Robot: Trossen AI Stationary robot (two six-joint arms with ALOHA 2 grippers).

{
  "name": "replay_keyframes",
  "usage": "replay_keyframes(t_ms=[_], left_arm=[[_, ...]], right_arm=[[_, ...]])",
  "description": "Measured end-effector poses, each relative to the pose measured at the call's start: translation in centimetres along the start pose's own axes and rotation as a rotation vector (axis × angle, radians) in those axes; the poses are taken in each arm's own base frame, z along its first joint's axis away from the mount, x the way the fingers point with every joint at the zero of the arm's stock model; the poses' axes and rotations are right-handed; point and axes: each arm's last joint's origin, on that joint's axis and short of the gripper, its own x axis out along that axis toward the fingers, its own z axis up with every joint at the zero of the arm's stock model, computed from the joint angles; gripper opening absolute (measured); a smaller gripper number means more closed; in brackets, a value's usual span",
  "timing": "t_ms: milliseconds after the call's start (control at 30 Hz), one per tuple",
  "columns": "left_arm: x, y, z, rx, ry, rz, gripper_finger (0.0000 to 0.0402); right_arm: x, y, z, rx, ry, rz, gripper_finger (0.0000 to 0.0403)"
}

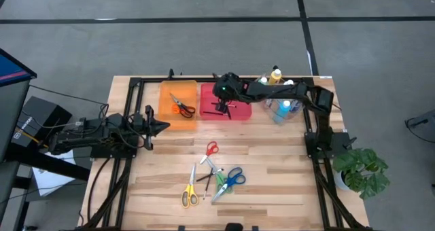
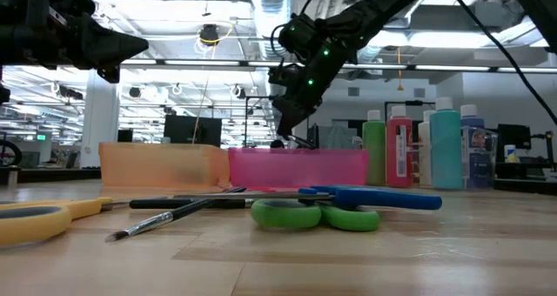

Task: Pick & Place Paint Supplies
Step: Put the black paintbrush into the pink bin

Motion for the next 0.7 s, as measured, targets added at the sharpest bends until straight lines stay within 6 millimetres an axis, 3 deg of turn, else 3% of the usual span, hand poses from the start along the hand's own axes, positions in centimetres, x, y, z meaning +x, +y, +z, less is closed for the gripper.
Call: replay_keyframes(t_ms=[367, 700], left_arm=[[0.0, 0.0, 0.0, 0.0, -0.003, 0.0, 0.0002], [0.0, 0.0, 0.0, 0.0, -0.003, 0.0, 0.0002]], right_arm=[[0.7, -2.5, -0.6, 0.041, 0.014, -0.043, 0.0], [0.7, -2.3, -1.1, 0.034, 0.055, 0.016, 0.0]])
